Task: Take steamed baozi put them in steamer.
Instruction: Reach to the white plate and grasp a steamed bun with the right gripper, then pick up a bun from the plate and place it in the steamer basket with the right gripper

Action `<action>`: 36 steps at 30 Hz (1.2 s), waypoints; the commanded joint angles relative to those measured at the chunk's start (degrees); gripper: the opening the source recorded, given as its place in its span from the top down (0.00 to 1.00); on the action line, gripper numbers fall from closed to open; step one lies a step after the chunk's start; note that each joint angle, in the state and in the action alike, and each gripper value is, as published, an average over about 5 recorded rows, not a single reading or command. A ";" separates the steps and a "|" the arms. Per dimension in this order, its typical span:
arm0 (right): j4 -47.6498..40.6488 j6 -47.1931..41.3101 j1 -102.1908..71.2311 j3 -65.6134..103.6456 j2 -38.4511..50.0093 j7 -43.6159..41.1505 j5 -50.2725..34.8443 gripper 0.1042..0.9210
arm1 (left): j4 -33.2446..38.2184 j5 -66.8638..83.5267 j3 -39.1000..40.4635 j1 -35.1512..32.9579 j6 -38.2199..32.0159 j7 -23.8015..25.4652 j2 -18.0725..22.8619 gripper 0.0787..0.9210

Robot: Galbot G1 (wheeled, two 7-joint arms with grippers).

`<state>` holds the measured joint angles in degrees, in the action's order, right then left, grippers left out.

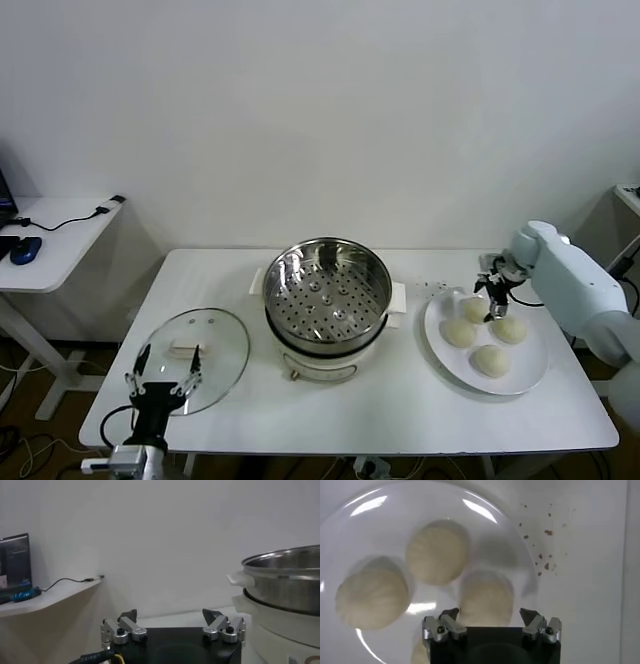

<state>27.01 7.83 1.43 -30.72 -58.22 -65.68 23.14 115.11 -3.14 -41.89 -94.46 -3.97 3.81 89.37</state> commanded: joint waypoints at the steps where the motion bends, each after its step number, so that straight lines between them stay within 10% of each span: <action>1: -4.80 1.03 -0.25 4.03 -3.86 0.16 5.43 0.12 | -0.17 -0.01 -0.22 -0.20 0.02 -0.15 0.00 0.12; 25: -5.24 2.61 0.47 5.33 -3.57 -1.88 5.71 0.44 | 0.04 -0.12 -0.11 -0.93 0.05 -0.42 0.18 0.12; 36: 13.82 8.91 19.34 -22.28 4.33 -6.32 -11.92 0.43 | 0.32 0.05 -0.28 -1.91 -0.19 -0.26 -0.08 0.12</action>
<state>29.57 12.58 8.79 -36.30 -57.73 -69.89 20.81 115.29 -3.11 -42.21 -96.14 -4.02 3.46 89.44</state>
